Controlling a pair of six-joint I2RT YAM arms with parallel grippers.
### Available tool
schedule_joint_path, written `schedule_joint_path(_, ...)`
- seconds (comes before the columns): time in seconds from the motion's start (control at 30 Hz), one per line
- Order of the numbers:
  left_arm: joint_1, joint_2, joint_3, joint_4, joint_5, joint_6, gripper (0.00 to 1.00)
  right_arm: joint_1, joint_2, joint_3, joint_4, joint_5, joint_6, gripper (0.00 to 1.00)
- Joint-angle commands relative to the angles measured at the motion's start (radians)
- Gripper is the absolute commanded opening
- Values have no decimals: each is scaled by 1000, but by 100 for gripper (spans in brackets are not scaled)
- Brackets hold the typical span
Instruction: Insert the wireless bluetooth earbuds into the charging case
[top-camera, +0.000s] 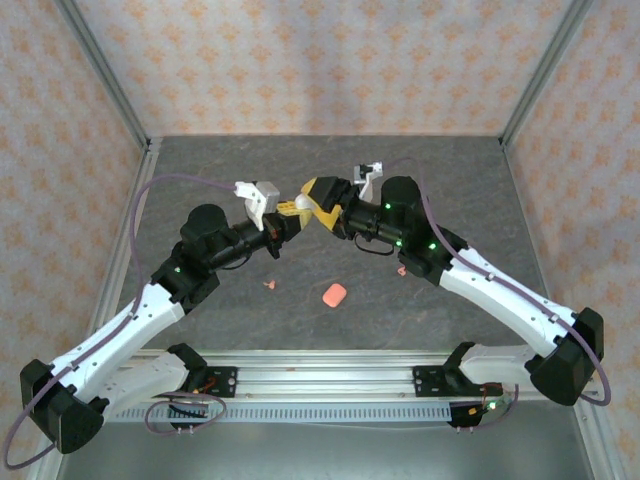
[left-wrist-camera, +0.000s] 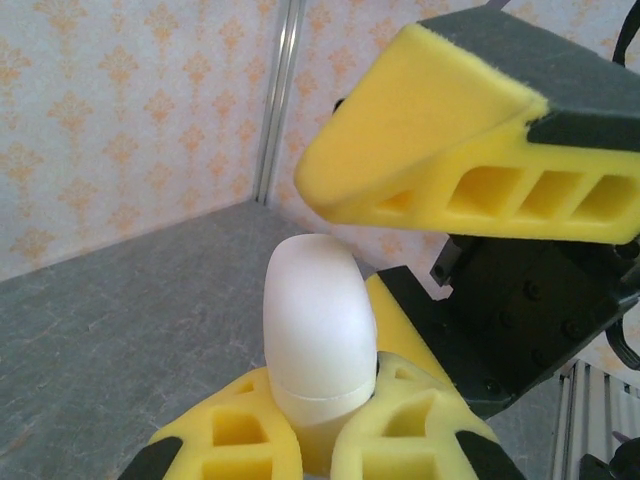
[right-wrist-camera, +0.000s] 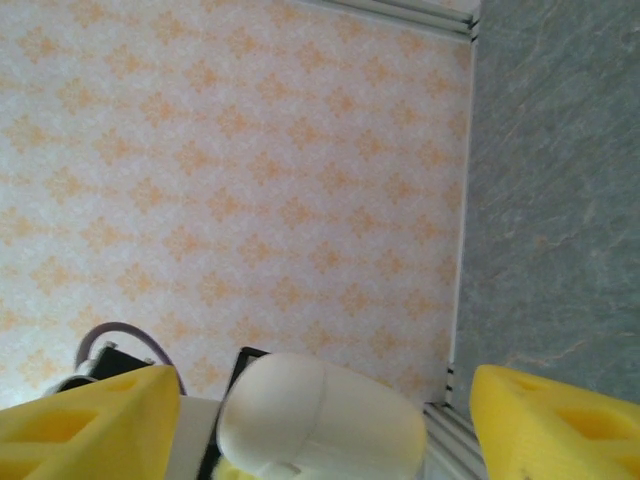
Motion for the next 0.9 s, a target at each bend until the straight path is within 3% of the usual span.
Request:
schedule_joint_path(0.0,3,-14,-14,22,-35,18,0,5,-74,-3,-81,79,-66,80)
schedule_joint_path(0.2,10,-15,-15,-73,-90,31,0,-28,-151,-5,-279,229,-139,81)
schedule_joint_path(0.3,55,22,-13,-154,-87,-2,0,-65,-182,-22,-380,280,-152,81)
schedule_joint_path(0.53,195,182,-43,-186,36,-97,0,-128,-148,-75,-539,235,-229,80)
schedule_joint_path(0.73,218,405,0,-150,155,-88,0,-125,12,-87,-634,93,-344,74)
schedule_joint_path(0.87,234,563,51,-126,190,-99,0,-85,86,-94,-689,130,-451,73)
